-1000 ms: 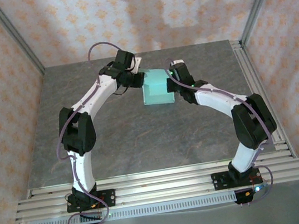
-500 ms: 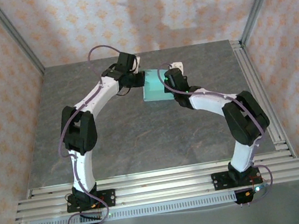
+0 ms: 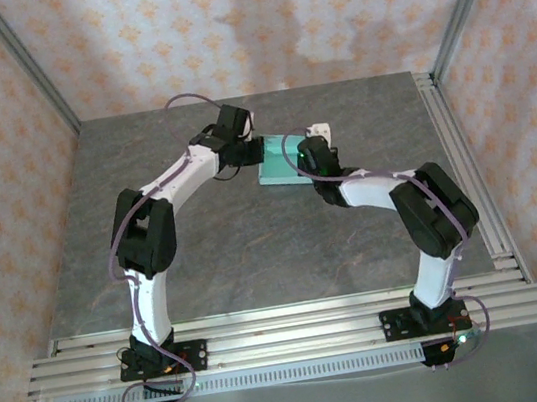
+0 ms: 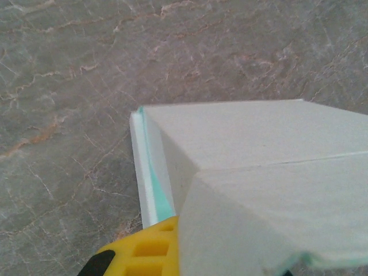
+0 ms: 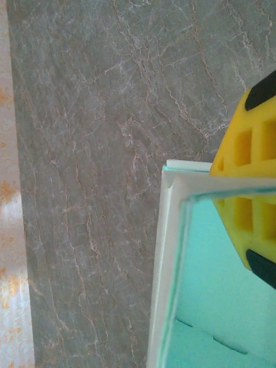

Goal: Fold the paper box

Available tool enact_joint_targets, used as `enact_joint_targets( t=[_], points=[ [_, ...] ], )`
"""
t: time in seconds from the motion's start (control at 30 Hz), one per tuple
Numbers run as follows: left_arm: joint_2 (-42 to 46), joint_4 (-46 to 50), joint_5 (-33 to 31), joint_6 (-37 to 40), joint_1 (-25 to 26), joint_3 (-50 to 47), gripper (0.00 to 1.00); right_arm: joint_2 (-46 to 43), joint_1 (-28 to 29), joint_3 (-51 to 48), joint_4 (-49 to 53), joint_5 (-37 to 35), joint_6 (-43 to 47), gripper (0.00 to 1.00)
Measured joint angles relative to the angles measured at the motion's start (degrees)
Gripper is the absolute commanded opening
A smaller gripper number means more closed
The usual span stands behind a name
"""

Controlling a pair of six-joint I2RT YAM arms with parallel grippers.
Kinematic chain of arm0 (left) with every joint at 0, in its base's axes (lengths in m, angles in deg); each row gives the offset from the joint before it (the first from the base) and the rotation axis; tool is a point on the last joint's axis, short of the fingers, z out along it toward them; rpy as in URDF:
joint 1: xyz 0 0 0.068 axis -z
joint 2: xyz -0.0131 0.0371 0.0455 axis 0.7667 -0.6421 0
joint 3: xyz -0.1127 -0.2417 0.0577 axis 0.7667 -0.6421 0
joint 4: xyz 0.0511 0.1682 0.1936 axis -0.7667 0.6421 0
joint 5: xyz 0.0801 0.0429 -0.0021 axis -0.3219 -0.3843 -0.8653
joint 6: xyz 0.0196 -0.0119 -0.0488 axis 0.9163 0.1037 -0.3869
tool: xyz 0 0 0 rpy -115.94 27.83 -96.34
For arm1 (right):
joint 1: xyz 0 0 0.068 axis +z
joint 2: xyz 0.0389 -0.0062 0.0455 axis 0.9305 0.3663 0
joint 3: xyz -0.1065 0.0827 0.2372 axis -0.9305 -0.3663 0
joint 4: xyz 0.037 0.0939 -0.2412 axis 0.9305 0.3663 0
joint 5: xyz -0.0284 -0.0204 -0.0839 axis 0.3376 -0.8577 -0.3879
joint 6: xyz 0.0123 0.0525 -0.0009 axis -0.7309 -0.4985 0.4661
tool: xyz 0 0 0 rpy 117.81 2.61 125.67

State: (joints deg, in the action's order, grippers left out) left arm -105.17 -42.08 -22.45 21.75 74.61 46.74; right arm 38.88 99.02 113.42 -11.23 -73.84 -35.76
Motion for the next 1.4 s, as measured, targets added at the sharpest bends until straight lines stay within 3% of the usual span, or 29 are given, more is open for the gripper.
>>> enact_joint_targets(
  t=[0.3,0.57,0.67,0.77,0.87,1.0,1.23,1.4],
  points=[
    [0.02,-5.35,-0.33,-2.14,0.87,-4.72,0.00,0.63,0.63,-4.70,-7.74,-0.98,0.46,0.00],
    [0.28,-6.75,-1.07,-3.61,1.97,-8.02,0.00,0.96,0.85,-5.70,-8.48,-0.96,0.37,0.00],
    [0.31,-7.02,-1.27,-3.63,2.10,-8.15,0.00,0.96,0.85,-5.70,-8.55,-0.92,0.11,0.15],
    [0.31,-7.06,-1.27,-3.61,2.12,-8.15,0.00,0.90,0.96,-5.88,-9.20,0.39,-0.50,0.51],
    [0.31,-7.04,-1.27,-3.58,2.51,-8.15,0.00,-0.28,1.38,-7.10,-9.94,2.29,-0.20,0.73],
    [0.33,-7.02,-1.49,-3.56,2.97,-8.15,0.00,-4.96,1.73,-10.84,-10.91,4.35,0.98,0.82],
    [0.33,-6.97,-1.70,-3.41,3.19,-8.13,0.00,-15.54,1.11,-17.20,-11.50,8.66,1.31,0.85],
    [0.33,-6.84,-1.92,-2.93,3.21,-8.02,0.08,-23.96,-2.36,-17.40,-9.33,14.56,0.37,0.85]
  ],
)
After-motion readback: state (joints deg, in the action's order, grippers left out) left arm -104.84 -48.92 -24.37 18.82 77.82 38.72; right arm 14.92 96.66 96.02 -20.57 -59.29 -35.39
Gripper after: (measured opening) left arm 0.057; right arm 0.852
